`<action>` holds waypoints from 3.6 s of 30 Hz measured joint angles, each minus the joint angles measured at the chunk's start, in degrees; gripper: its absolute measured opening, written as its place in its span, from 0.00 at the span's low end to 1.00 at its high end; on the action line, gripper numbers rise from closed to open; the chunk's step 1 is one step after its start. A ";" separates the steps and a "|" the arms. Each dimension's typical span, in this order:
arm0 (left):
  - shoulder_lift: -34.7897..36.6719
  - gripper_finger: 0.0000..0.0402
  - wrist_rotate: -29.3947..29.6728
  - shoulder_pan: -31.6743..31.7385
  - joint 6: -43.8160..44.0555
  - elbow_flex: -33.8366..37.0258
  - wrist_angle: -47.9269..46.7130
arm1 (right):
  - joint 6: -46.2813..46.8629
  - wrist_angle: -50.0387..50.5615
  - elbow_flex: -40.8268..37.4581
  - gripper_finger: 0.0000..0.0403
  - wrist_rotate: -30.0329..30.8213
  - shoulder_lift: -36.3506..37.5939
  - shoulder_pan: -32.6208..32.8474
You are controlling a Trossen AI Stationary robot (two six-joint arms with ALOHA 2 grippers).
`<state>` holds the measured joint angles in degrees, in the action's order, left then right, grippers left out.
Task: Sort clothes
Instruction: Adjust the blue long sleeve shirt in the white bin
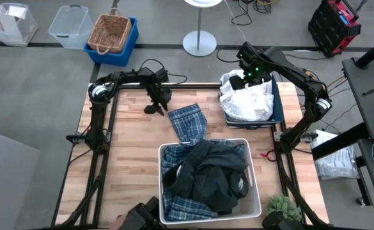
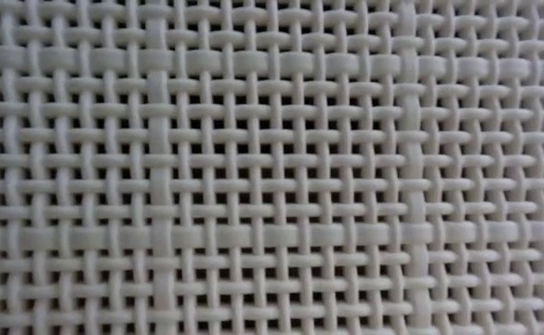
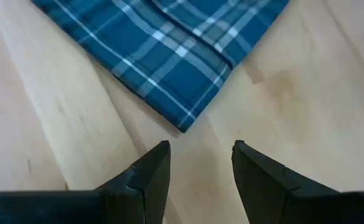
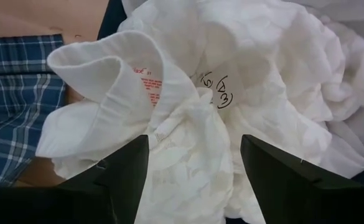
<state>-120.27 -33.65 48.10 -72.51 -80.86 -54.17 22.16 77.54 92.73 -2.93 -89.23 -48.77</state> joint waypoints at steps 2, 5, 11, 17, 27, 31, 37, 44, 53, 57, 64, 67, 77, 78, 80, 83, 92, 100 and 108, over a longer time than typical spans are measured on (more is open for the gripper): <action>-0.05 0.38 1.18 -0.10 -1.40 0.10 0.41 | 0.38 -0.02 0.00 0.62 -0.01 0.00 0.00; -0.07 0.38 1.60 -0.07 -2.76 0.15 0.40 | 0.39 -0.04 0.00 0.61 -0.04 0.00 0.00; -0.11 0.38 2.30 -0.40 -5.46 0.31 2.77 | 0.33 -0.28 0.00 0.59 -0.01 -0.02 0.00; -0.11 0.38 3.73 -1.82 -9.46 0.45 6.91 | 0.13 -0.58 0.00 0.61 -0.01 -0.02 0.00; -0.44 0.38 1.28 -2.08 -13.06 1.11 11.90 | -0.29 -1.17 0.00 0.60 -0.02 -0.07 -0.01; -0.44 0.38 0.97 -2.08 -15.53 1.39 12.07 | -0.34 -1.60 0.00 0.59 -0.01 -0.09 0.00; -0.44 0.38 -0.58 -2.42 -10.89 1.46 11.99 | -1.01 -1.55 0.00 0.61 -0.04 -0.09 0.00; -0.09 0.38 -5.86 -3.64 -5.78 1.46 9.99 | -1.16 -1.46 0.00 0.60 -0.19 -0.09 0.02; 0.11 0.38 -11.39 -4.86 -4.22 1.51 1.72 | -0.86 -1.29 0.00 0.61 -0.34 -0.09 0.02; 0.11 0.38 -12.37 -5.21 -2.25 1.51 1.06 | -0.66 -1.31 0.00 0.62 -0.34 -0.09 0.02; 0.13 0.38 -12.08 -5.47 4.41 1.29 5.18 | -0.18 -1.33 0.00 0.60 -0.34 -0.09 0.02; 0.13 0.37 -11.95 -5.56 4.56 1.29 5.17 | -0.14 -1.33 0.00 0.59 -0.34 -0.09 0.02; 0.15 0.29 1.51 -6.65 12.08 0.94 -3.15 | 0.82 -1.33 0.00 0.62 -1.23 -0.11 0.15; 0.16 0.29 0.88 -6.95 5.46 1.54 -6.80 | 0.82 -1.33 0.00 0.62 -1.73 -0.11 0.15; 0.25 0.29 -3.71 -7.88 -6.23 4.38 -9.07 | 0.82 -1.33 0.00 0.61 -2.06 -0.11 0.15; 1.48 0.29 -1.24 -10.29 -7.00 8.99 -1.75 | 0.82 -1.29 0.00 0.60 -2.07 -0.09 0.15; 20.87 0.07 -0.32 -10.78 6.01 12.80 -6.65 | 3.50 -4.20 8.46 0.54 -11.24 -0.77 0.83; 38.74 0.05 2.25 -0.63 34.57 20.91 24.86 | -3.55 -15.58 31.42 0.42 -16.04 -12.09 7.79; 46.04 0.05 4.93 4.28 43.53 21.85 30.35 | -6.30 0.24 39.69 0.37 -26.05 -27.44 16.18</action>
<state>-74.22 -28.72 52.38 -28.98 -59.01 -23.82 15.86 77.78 132.42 -28.98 -116.67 -32.59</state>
